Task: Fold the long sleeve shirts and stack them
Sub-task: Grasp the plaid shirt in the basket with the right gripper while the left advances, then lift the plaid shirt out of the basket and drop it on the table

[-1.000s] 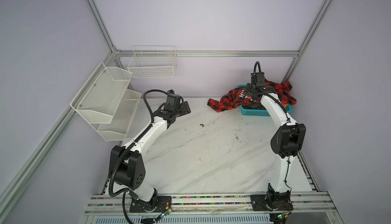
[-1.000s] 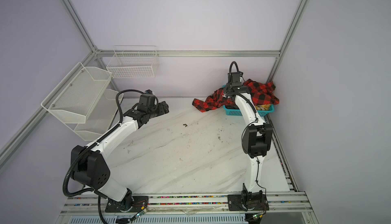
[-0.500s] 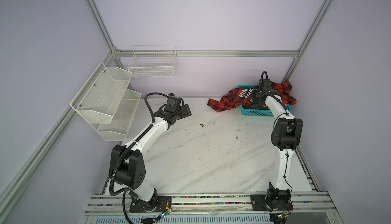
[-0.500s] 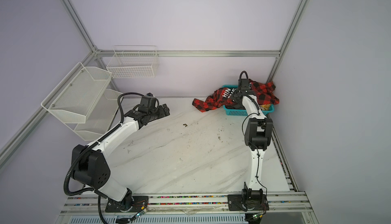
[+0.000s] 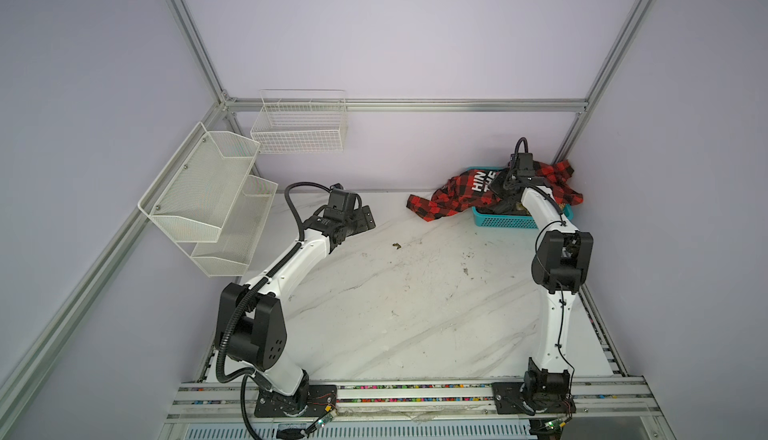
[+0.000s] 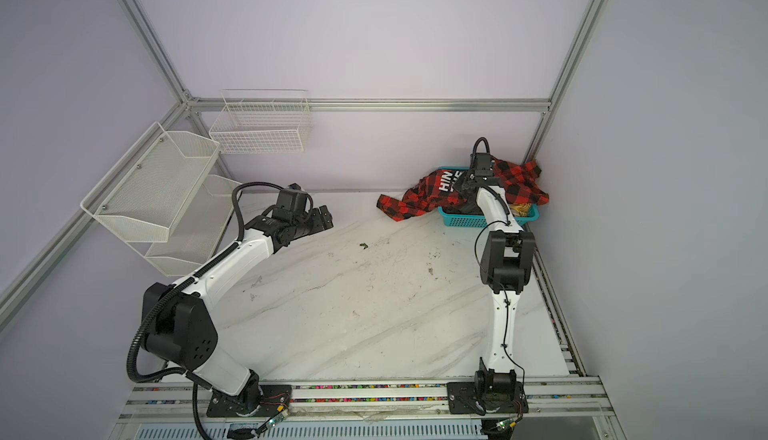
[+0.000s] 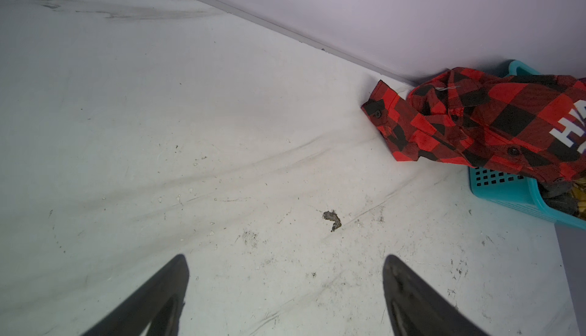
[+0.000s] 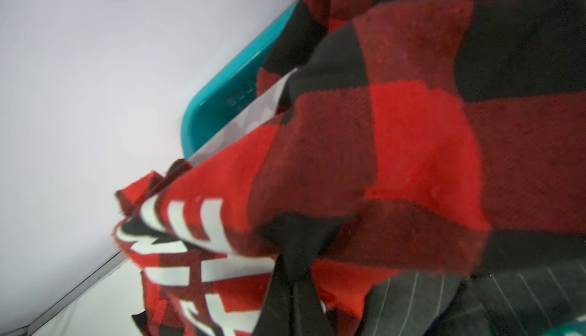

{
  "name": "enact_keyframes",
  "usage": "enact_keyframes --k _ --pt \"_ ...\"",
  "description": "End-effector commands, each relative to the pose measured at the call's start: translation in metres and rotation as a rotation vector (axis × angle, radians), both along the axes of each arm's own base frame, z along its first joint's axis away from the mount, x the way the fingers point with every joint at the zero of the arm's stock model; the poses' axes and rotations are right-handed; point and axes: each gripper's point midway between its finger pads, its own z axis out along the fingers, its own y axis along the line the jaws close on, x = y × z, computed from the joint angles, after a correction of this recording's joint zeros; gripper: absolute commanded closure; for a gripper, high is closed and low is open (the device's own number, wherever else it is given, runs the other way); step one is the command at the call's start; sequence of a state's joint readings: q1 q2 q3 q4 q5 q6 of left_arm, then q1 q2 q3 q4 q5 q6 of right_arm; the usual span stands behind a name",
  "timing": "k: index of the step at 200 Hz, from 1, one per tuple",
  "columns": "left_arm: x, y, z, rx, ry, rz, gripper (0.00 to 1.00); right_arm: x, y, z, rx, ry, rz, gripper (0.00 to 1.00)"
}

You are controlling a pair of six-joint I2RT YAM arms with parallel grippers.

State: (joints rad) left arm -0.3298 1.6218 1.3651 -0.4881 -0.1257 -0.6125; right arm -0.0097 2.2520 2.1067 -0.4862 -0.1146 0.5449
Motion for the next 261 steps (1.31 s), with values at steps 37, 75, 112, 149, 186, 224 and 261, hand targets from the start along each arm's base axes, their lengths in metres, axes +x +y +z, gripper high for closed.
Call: enact_keyframes --k 37,75,112,149,186,224,261 --pt "0.017 0.001 0.046 -0.046 -0.109 0.025 0.07 -0.063 0.102 0.155 -0.016 -0.307 0.237 1.00" --pt "0.010 0.034 0.040 -0.083 -0.109 0.136 0.08 -0.138 0.206 0.194 0.011 -0.402 0.444 1.00" --pt "-0.008 0.078 0.024 -0.127 -0.094 0.253 0.09 -0.208 0.297 0.200 0.126 -0.440 0.611 1.00" --pt "-0.022 0.081 0.011 -0.111 -0.078 0.211 0.09 -0.246 0.334 0.163 0.122 -0.358 0.622 1.00" --pt "-0.037 0.075 -0.001 -0.140 -0.032 0.186 0.11 -0.256 0.299 0.085 0.097 -0.211 0.476 0.98" --pt "-0.063 0.054 -0.011 -0.140 0.005 0.171 0.11 -0.267 0.261 0.022 -0.103 -0.009 0.397 0.33" --pt "-0.102 0.040 -0.044 -0.186 0.095 0.235 0.10 -0.270 0.205 0.016 -0.381 0.107 0.220 0.21"
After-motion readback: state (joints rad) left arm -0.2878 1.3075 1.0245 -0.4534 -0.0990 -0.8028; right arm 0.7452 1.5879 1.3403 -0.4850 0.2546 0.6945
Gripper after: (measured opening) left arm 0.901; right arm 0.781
